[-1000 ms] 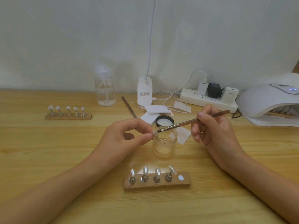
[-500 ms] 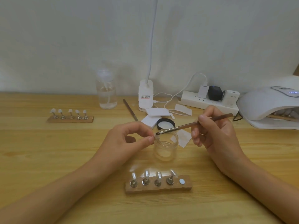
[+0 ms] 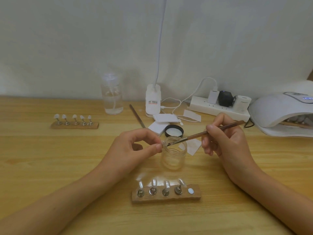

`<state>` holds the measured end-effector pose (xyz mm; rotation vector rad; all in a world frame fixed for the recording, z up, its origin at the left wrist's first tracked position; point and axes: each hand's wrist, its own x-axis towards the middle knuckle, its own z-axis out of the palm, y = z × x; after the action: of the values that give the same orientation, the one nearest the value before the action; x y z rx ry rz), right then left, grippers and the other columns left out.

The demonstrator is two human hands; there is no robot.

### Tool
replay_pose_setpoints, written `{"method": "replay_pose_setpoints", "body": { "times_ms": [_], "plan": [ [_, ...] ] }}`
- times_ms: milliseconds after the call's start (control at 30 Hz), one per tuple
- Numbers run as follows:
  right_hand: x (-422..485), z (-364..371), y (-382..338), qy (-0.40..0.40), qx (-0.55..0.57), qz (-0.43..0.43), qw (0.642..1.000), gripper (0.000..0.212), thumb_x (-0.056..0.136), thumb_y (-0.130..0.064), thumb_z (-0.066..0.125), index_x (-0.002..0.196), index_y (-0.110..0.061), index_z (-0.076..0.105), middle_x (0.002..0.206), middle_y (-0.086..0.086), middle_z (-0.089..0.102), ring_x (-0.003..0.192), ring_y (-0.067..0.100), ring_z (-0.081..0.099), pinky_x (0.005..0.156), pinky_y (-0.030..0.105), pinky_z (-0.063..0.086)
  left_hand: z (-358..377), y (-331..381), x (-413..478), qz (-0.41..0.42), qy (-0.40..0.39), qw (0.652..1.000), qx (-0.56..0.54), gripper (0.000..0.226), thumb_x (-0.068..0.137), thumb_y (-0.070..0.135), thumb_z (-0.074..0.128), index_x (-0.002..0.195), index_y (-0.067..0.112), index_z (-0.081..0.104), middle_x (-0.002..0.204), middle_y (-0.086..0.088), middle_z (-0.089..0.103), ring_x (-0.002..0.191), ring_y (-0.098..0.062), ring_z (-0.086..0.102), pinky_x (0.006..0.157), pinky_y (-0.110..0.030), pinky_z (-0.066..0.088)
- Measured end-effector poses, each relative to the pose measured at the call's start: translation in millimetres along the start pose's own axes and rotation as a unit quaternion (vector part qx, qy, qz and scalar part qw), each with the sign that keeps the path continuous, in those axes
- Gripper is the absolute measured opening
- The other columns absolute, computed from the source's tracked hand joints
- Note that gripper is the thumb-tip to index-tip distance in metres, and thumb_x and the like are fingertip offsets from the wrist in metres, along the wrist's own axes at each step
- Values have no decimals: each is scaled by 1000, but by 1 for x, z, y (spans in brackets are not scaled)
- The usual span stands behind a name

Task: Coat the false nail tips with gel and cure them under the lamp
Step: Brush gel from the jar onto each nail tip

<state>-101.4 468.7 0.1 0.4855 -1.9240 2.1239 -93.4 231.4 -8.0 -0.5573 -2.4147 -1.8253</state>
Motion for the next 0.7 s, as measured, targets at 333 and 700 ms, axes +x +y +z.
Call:
{"method": "replay_pose_setpoints", "body": {
  "times_ms": [333, 700],
  "plan": [
    [-1, 1, 0, -19, 8, -6, 1000, 15, 87, -21, 59, 75, -16, 52, 56, 8, 61, 47, 17, 54, 44, 22, 45, 0, 1, 0, 0, -1, 1000, 4, 15, 86, 19, 73, 76, 31, 72, 86, 6, 73, 52, 9, 51, 47, -5, 36],
    [0, 2, -1, -38, 26, -18, 999, 15, 88, -23, 60, 74, -22, 56, 60, 7, 63, 50, 18, 59, 46, 23, 48, 0, -1, 1, 1, -1, 1000, 2, 14, 86, 21, 73, 77, 32, 72, 85, 6, 73, 53, 9, 53, 48, -5, 36]
  ]
}}
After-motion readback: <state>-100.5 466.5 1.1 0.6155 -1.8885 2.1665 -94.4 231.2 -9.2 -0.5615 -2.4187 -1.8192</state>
